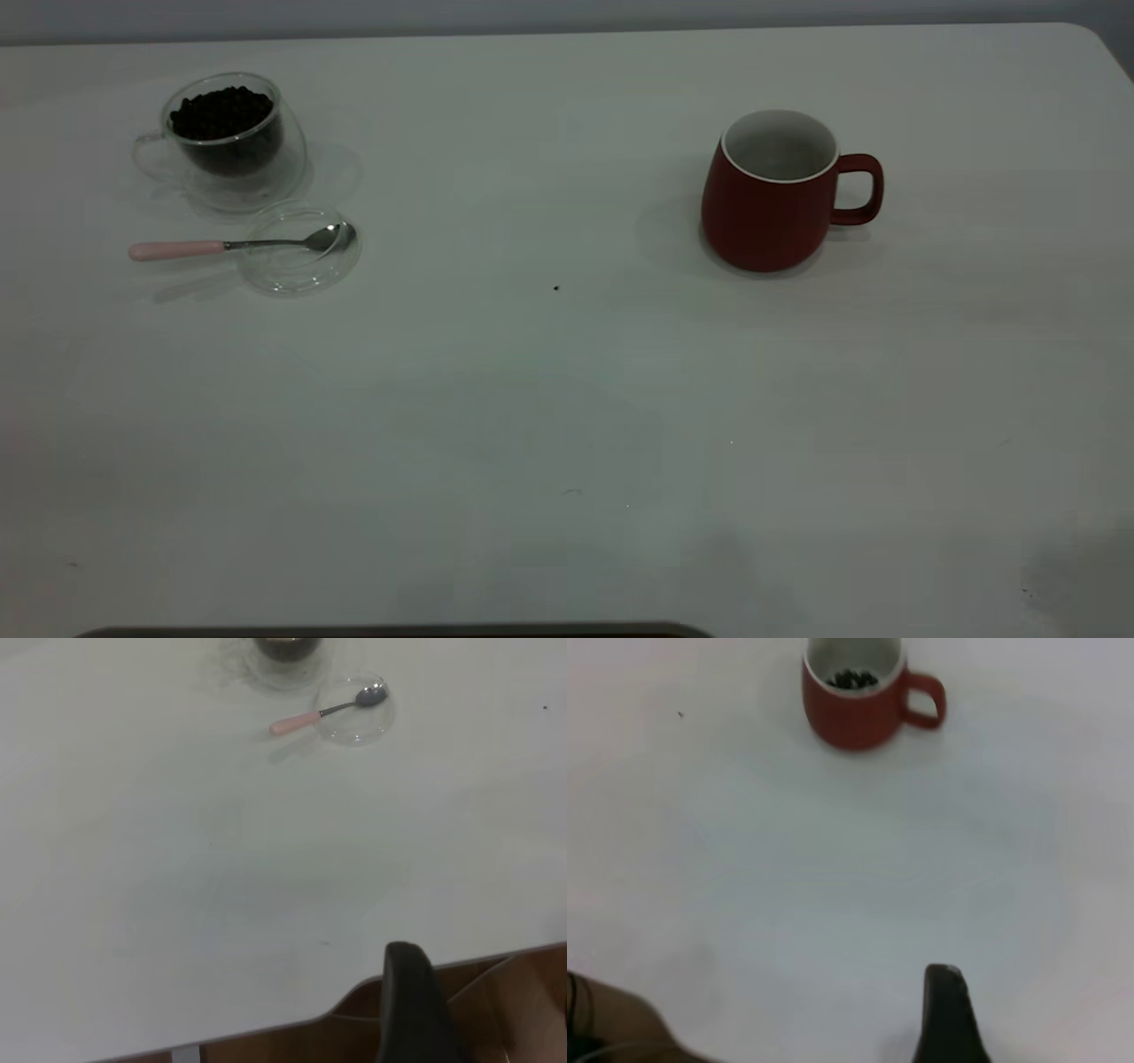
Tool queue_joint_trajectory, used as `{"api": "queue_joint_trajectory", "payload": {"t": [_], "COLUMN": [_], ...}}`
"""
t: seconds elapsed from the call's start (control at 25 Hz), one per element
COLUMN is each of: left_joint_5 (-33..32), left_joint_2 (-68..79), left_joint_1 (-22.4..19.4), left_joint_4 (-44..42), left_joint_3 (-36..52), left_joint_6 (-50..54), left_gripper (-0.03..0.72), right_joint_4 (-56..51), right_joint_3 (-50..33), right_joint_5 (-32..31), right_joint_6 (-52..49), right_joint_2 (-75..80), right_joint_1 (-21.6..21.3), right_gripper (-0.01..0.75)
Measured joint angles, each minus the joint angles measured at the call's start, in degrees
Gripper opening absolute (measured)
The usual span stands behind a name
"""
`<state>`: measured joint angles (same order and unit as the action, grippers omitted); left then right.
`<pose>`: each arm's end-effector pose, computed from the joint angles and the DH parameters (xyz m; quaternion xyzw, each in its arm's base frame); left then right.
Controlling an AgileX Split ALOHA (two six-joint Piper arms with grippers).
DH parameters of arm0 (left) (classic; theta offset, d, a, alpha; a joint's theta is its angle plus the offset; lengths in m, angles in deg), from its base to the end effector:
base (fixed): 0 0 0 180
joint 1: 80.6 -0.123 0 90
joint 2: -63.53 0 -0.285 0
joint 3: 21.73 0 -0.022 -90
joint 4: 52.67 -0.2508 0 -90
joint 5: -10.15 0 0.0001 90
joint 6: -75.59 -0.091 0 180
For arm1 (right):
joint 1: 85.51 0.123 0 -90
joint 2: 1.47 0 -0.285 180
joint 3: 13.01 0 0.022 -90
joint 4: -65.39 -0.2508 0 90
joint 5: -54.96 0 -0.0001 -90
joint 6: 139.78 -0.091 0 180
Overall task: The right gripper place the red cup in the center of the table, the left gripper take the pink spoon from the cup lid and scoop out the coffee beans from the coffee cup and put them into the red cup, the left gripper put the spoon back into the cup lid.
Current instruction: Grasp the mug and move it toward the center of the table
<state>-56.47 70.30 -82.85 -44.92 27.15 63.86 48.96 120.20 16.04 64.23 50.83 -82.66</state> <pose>-0.0115 -0.0117 0.2682 0.0786 0.8702 -0.0082 0.4863 0.1370 0.0230 0.2652 -0.1449 0.9154 0.0564 0.3713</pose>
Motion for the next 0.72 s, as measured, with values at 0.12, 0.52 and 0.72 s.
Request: {"api": "queue_joint_trajectory", "payload": {"t": [0.12, 0.52, 0.72], "left_joint_5": [0.0, -0.05, -0.05], "left_joint_2": [0.0, 0.0, 0.0], "left_joint_1": [0.0, 0.0, 0.0], "left_joint_4": [0.0, 0.0, 0.0], "left_joint_3": [0.0, 0.0, 0.0], "left_joint_6": [0.0, 0.17, 0.17], "left_gripper": [0.461, 0.461, 0.461], "right_joint_4": [-3.98, -21.49, -31.35], "right_joint_3": [5.26, 23.2, 29.07], "right_joint_5": [3.97, 7.82, 10.05], "right_joint_6": [8.95, 50.83, 77.76], "right_joint_2": [13.17, 52.12, 65.19], "right_joint_1": [0.0, 0.0, 0.0], "right_gripper": [0.558, 0.558, 0.558]}}
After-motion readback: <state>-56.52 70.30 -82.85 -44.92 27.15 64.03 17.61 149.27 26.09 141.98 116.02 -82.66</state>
